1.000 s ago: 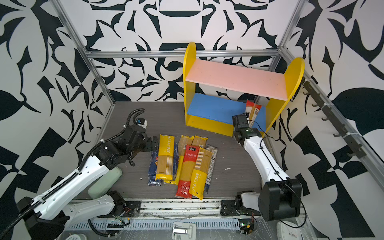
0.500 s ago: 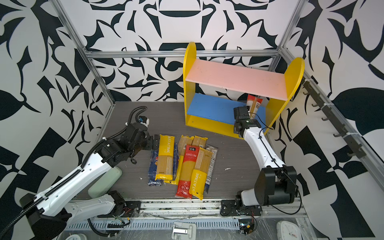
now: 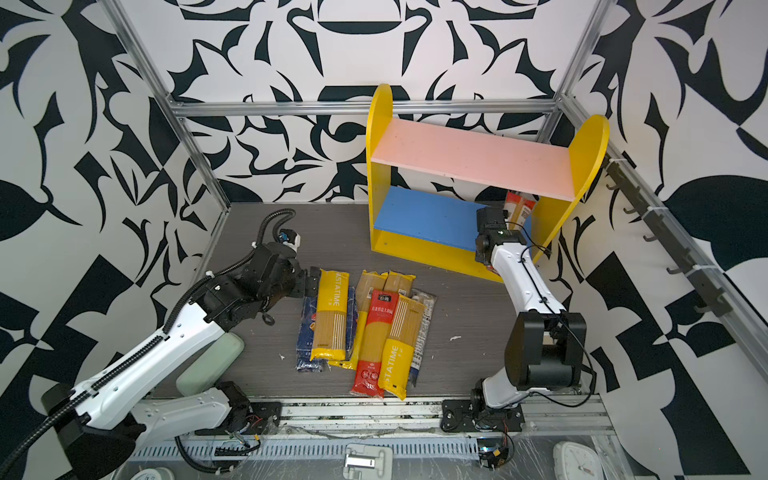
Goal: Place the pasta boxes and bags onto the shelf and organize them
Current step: 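Carry the upright bag with the right gripper onto the blue shelf's far end, then release the bag standing on the blue shelf and withdraw the right gripper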
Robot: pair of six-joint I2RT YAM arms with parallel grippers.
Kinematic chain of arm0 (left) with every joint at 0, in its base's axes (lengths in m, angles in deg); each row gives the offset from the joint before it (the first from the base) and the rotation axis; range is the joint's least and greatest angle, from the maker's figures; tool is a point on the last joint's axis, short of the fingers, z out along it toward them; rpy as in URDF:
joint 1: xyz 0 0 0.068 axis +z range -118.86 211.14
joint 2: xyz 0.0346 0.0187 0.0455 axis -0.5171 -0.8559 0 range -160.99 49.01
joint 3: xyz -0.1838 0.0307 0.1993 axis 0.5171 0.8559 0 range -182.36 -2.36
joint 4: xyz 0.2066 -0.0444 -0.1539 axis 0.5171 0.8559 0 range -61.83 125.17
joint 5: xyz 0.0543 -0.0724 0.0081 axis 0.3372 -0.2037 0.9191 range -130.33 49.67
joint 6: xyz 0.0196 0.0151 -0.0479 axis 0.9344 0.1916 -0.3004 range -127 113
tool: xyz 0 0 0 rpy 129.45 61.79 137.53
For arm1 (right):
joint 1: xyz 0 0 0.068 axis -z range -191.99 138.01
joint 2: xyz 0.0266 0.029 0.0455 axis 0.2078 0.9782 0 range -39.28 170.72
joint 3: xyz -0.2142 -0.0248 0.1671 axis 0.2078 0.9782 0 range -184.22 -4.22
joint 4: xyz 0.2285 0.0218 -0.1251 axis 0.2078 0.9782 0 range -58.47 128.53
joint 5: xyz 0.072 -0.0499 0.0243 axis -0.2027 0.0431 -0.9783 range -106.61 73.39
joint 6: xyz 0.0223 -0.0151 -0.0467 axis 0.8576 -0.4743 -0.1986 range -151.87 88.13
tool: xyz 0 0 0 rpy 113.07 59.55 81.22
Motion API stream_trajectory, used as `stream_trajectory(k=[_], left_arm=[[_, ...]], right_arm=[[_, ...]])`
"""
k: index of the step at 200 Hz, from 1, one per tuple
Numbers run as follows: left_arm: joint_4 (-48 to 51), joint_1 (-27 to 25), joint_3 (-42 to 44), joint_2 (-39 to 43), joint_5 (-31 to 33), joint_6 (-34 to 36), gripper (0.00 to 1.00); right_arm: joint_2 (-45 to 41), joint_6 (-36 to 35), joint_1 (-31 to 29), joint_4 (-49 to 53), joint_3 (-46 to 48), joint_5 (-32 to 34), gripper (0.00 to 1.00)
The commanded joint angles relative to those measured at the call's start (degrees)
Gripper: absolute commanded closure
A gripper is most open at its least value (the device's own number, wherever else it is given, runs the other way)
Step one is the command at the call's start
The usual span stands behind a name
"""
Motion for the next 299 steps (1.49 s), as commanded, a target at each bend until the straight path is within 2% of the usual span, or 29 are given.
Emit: stream_trajectory(k=[1,26,38,72,169,190,219,299], left_arm=[[1.8,0.2,-2.0,-0.3,0.5,0.7,0.01],[1.9,0.2,-2.0,-0.3,0.7,0.7,0.01],[2.2,0.2,-2.0,-0.3,0.9,0.8,0.01],[2.8,0.3,-1.7,0.3,1.7,0.8,0.01],[4.2,0.3,0.4,3.8,2.0,-0.1,0.01],[4.4,0.3,1.2,5.2,2.1,-0.3,0.01],[4.8,0.3,2.1,7.1,1.9,-1.0,0.01],[6.2,0.3,3.3,11.6,2.4,-2.1,0.01]], right_arm=[[-2.2,1.3,0.9,-6.3,-4.5,3.8,0.90],[-2.7,1.4,0.9,-6.8,-3.6,3.0,0.69],[-3.1,1.5,0.9,-6.9,-3.4,2.8,0.53],[-3.3,2.0,1.0,-5.2,-4.2,2.4,0.41],[-7.5,5.8,0.9,1.8,-2.9,-0.9,0.35],[-8.8,6.3,0.9,2.8,-2.5,-2.8,0.27],[-10.4,7.1,0.9,3.6,-1.3,-3.9,0.23],[-15.7,7.9,-0.5,7.1,1.2,-6.4,0.20]])
